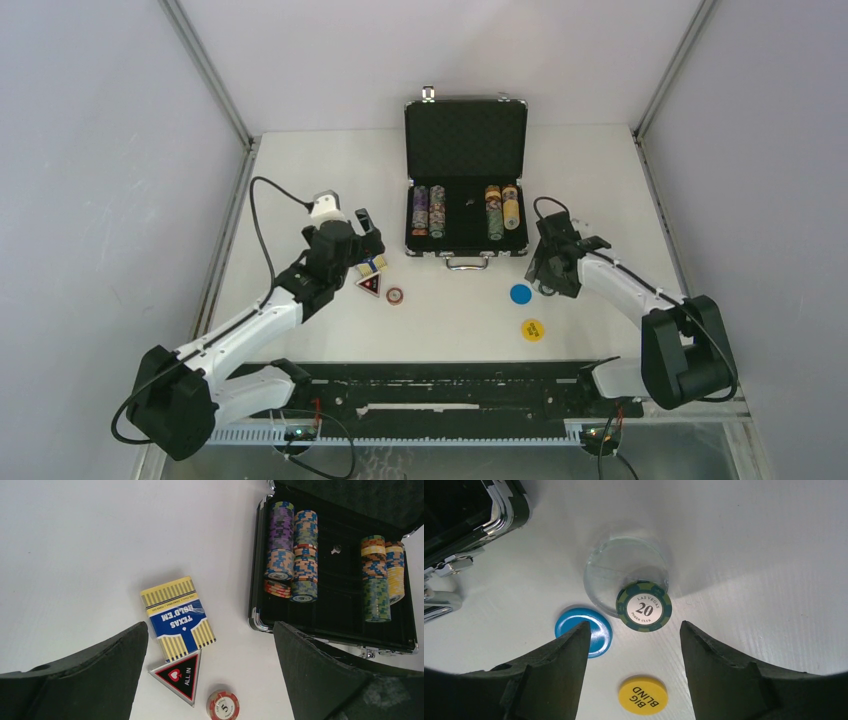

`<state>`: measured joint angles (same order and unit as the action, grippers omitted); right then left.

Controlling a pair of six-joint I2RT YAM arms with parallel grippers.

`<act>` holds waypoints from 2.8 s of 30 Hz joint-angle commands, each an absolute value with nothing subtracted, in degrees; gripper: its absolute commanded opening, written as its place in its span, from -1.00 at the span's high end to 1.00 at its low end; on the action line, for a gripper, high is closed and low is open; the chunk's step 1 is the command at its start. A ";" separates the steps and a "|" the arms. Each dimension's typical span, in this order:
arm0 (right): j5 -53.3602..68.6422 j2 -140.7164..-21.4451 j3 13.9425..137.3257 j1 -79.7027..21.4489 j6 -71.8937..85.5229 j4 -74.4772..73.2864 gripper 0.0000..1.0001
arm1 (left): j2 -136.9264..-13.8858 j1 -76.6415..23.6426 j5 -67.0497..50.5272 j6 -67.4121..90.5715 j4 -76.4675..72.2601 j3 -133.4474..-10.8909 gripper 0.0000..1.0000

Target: Pack up texas hold em set

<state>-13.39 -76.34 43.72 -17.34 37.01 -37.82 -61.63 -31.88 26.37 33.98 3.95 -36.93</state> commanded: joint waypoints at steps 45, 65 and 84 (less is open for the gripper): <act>-15.73 -80.71 42.54 -15.95 37.47 -32.27 -0.04 | -61.27 -32.09 22.68 32.60 1.23 -36.78 -1.00; -16.04 -78.03 43.85 -15.34 36.57 -32.51 0.07 | -61.10 -32.08 22.48 32.61 1.32 -36.74 -1.00; -15.92 -84.14 46.39 -15.21 35.35 -30.45 0.03 | -61.50 -32.08 22.67 32.52 1.41 -36.90 -1.00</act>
<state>-14.94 -82.48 44.34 -15.44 36.27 -32.49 -61.78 -31.88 23.22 33.43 3.53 -36.91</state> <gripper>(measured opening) 0.476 0.998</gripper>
